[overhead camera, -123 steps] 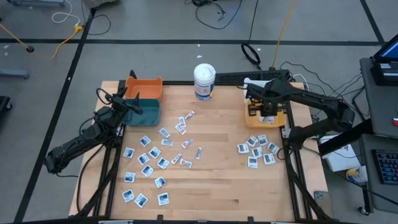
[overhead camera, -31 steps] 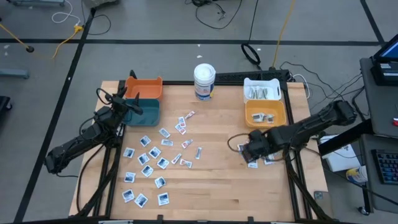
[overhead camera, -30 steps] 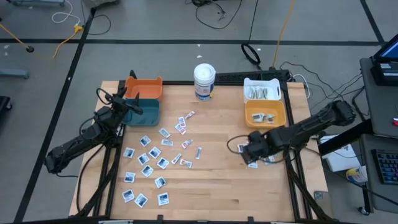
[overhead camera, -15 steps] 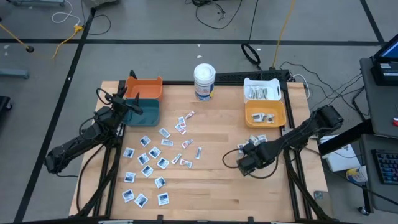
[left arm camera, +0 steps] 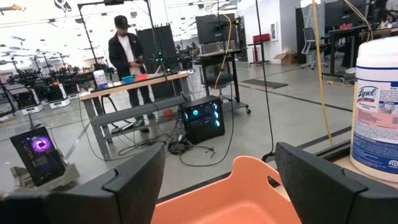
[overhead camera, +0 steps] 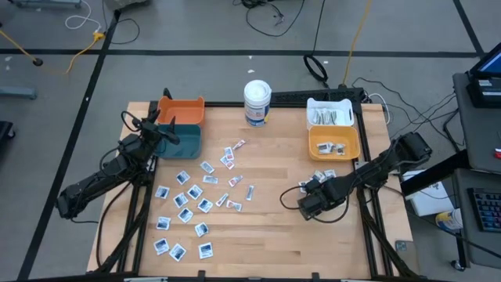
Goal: Pick & Place First Aid Supplies
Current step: Put the black pad into the yellow bin
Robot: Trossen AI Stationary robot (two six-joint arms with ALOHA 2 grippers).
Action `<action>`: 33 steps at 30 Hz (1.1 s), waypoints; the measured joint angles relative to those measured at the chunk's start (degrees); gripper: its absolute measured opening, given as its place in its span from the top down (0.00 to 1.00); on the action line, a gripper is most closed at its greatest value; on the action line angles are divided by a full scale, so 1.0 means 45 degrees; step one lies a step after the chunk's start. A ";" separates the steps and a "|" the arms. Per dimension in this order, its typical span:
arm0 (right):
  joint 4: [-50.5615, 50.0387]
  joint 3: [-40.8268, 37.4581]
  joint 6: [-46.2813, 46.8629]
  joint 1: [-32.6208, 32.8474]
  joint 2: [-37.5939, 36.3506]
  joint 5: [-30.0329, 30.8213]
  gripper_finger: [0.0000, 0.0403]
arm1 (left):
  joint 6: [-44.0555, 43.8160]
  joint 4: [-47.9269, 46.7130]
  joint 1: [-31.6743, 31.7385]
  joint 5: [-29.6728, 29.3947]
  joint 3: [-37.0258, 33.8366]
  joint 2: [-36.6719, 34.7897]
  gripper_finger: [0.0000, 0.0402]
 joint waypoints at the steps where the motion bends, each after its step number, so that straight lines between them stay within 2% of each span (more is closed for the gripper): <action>1: 0.0004 -0.0004 0.0000 0.0000 0.0004 -0.0004 0.77 | 0.0000 0.0000 -0.0004 0.0000 0.0004 0.0005 0.23; 5: 0.0122 -0.0009 0.0000 0.0000 0.0009 -0.0004 0.94 | 0.0000 0.0000 -0.0004 0.0000 0.0005 0.0004 0.23; 7: 0.0180 -0.0014 0.0000 0.0000 0.0002 -0.0013 0.97 | 0.0000 0.0000 0.0000 0.0000 0.0005 0.0000 0.23; 10: 0.0064 0.0037 0.0096 -0.0003 -0.0135 -0.0014 0.95 | 0.0000 0.0000 0.0000 0.0000 0.0000 0.0004 0.23; 17: -0.2525 0.1141 -0.0212 -0.0483 -0.0980 0.0010 0.96 | 0.0000 0.0000 0.0000 0.0000 0.0004 0.0001 0.23; 27: -0.6677 0.3959 -0.1405 -0.2275 -0.1841 0.0033 0.94 | 0.0000 0.0000 -0.0003 0.0000 0.0000 0.0003 0.23; 33: -0.7448 0.5186 -0.1435 -0.3357 -0.1841 0.0101 0.96 | 0.0000 0.0000 0.0000 0.0000 0.0005 0.0003 0.23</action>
